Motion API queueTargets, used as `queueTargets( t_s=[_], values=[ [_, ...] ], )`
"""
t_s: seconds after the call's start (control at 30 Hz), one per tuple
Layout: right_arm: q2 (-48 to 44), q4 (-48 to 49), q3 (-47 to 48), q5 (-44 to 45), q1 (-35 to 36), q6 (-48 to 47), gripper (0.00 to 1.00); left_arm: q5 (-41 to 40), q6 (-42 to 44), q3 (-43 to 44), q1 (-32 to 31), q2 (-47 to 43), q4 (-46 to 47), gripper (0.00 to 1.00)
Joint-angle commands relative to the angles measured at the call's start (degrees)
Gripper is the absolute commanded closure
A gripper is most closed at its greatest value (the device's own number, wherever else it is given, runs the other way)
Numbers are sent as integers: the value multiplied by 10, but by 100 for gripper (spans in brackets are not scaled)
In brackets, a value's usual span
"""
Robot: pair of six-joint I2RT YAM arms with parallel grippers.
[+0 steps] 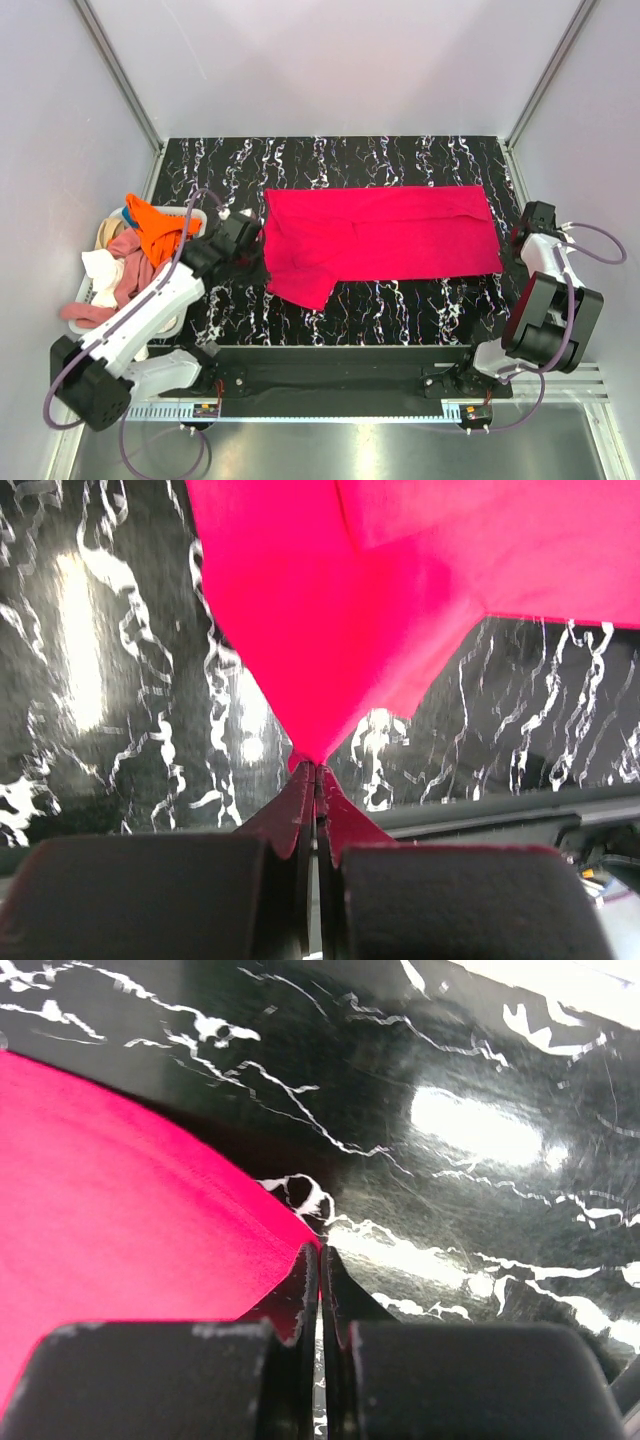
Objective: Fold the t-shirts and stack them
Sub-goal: Fold the tshirt
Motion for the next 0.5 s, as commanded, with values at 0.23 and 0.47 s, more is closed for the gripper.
queueTargets(
  t_s=[0.23,0.47],
  values=[
    [76,-4,107,-54,7,-99,100,22,91,178,112,177,11,100],
    [155,-7,205,-91,24,-153,100,103,129,310,171,309,18,100]
  ],
)
